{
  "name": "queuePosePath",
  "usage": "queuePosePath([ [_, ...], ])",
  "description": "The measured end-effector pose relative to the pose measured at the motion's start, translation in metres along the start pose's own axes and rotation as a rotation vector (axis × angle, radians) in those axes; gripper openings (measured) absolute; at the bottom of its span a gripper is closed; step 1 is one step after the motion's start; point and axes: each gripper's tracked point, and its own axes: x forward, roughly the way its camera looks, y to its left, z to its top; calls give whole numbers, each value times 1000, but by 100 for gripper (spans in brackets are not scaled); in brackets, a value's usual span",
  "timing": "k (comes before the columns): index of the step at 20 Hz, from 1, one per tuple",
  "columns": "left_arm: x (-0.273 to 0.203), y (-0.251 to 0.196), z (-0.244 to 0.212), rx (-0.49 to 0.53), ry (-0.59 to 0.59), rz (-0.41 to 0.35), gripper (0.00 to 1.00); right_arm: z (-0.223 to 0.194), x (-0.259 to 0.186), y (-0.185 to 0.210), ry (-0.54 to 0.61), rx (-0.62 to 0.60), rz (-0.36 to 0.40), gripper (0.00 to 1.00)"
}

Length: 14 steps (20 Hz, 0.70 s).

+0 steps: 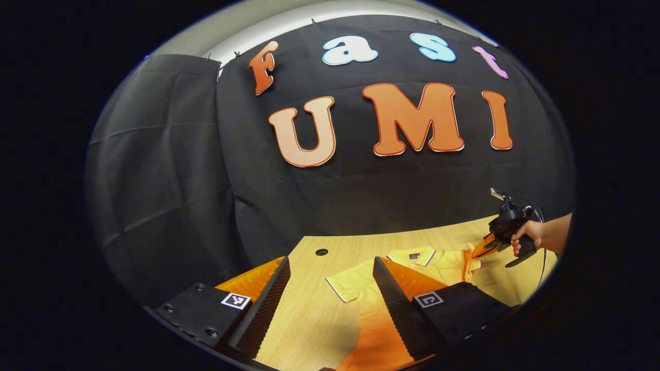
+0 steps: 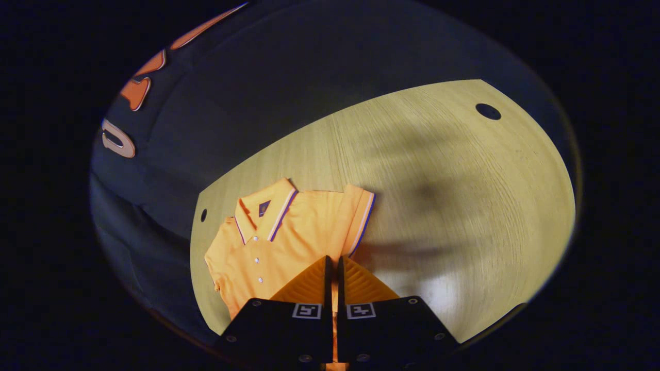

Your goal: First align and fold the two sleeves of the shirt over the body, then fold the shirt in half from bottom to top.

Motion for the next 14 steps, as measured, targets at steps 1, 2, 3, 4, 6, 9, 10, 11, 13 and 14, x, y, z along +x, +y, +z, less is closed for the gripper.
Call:
queuePosePath([
  [1,1,-1,-5,1,8,0,100,-2,-1,8,5,-13,14,4],
  [2,2,-1,-7,2,13,1,99,-2,0,15,1,-32,22,4],
  [3,3,-1,-11,0,27,3,99,-4,2,21,3,-49,25,4],
  [4,4,1,-14,-5,41,7,99,-8,5,28,11,-58,36,4],
  [6,8,3,-23,-23,74,13,99,-16,10,44,31,-66,65,4],
  [9,13,7,-39,-41,118,33,99,-28,18,59,63,-83,108,16],
  [10,16,7,-43,-50,132,33,99,-31,20,61,71,-85,118,17],
  [11,18,6,-47,-57,146,34,100,-32,20,64,74,-93,129,17],
  [13,26,6,-56,-73,186,24,100,-34,22,64,71,-108,124,36],
  [14,29,5,-63,-85,207,15,99,-34,22,63,62,-118,118,30],
])
